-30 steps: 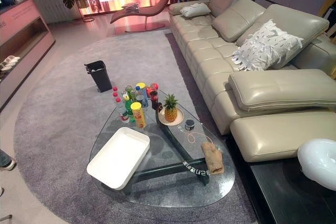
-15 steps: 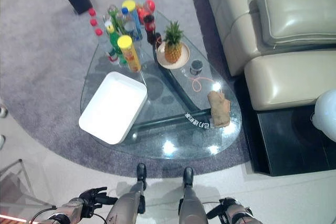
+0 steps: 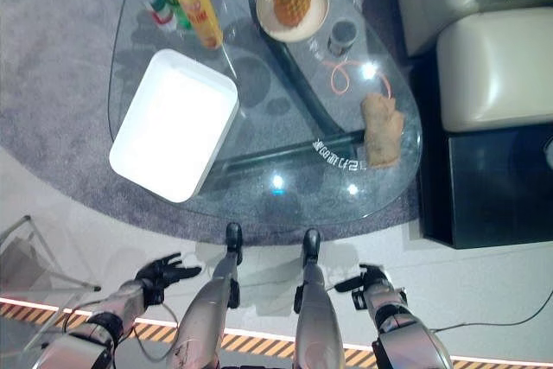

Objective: Wipe the table with a cloth and put it in the basket.

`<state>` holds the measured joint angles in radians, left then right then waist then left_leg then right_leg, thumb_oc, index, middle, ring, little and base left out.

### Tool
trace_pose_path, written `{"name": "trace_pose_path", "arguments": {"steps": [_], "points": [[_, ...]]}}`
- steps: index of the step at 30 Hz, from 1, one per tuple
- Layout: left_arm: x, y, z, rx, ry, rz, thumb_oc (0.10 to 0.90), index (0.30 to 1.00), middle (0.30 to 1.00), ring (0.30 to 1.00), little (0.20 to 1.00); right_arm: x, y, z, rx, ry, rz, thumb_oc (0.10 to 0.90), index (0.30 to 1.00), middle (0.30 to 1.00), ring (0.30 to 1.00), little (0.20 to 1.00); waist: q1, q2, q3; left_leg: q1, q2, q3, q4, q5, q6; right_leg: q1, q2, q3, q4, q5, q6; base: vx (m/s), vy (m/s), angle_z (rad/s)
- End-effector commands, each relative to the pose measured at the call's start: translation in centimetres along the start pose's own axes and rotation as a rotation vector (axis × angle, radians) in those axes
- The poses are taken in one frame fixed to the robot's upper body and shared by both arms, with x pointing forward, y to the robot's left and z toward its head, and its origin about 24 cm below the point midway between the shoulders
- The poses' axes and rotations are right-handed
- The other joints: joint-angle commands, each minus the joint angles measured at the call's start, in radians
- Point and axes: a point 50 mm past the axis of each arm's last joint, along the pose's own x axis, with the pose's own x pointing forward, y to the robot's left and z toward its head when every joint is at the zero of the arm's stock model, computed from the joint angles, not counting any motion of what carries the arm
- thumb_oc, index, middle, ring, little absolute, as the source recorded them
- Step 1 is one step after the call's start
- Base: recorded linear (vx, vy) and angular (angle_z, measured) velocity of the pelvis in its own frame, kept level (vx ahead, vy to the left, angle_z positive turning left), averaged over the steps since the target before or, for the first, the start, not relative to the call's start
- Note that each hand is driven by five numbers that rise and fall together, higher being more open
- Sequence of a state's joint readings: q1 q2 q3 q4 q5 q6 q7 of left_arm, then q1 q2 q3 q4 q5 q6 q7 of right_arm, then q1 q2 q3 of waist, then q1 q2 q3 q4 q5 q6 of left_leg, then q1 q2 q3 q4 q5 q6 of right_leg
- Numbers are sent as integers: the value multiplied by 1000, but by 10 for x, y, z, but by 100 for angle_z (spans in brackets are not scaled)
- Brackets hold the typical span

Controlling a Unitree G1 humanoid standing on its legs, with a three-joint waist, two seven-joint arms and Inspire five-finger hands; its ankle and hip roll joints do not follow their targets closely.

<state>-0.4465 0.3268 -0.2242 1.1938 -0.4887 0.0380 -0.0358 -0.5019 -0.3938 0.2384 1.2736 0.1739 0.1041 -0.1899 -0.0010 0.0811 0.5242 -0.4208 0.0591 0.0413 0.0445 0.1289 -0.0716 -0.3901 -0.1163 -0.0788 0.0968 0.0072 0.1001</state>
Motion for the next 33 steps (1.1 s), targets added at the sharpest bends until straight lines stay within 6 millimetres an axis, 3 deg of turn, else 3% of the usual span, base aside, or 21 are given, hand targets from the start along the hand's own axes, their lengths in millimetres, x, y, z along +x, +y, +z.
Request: {"name": "trace_pose_path", "arguments": {"steps": [1, 6, 14, 33], "points": [[-7, 29, -22, 0, 56, 100, 800, 900, 900, 900, 900, 0, -27, -23, 9, 25, -152, 800, 900, 900, 900, 900, -6, -47, -4, -134, -88, -52, 258, -127, 25, -162, -6, 5, 168, 13, -12, -50, -23, 11], [-6, 30, -13, -27, 18, 118, 800, 900, 900, 900, 900, 0, -35, -3, 29, -68, -254, 800, 900, 900, 900, 900, -18, -40, -4, -244, -83, -38, 408, -183, 39, -271, 1, 21, 299, -26, -21, -45, 11, 13], [-6, 32, -1, -57, -57, 152, 800, 900, 900, 900, 900, -3, -43, 16, 23, -188, -378, 800, 900, 900, 900, 900, -22, -36, -4, -337, -66, -40, 511, -223, 49, -373, 22, 36, 417, -68, -32, -21, -4, -2], [-8, 35, 0, -39, -92, 157, 800, 900, 900, 900, 900, -5, -56, 29, 96, -264, -426, 800, 900, 900, 900, 900, -11, -24, -4, -432, -57, -41, 586, -244, 45, -464, 18, 23, 512, -99, -47, -2, -5, -1]]}}
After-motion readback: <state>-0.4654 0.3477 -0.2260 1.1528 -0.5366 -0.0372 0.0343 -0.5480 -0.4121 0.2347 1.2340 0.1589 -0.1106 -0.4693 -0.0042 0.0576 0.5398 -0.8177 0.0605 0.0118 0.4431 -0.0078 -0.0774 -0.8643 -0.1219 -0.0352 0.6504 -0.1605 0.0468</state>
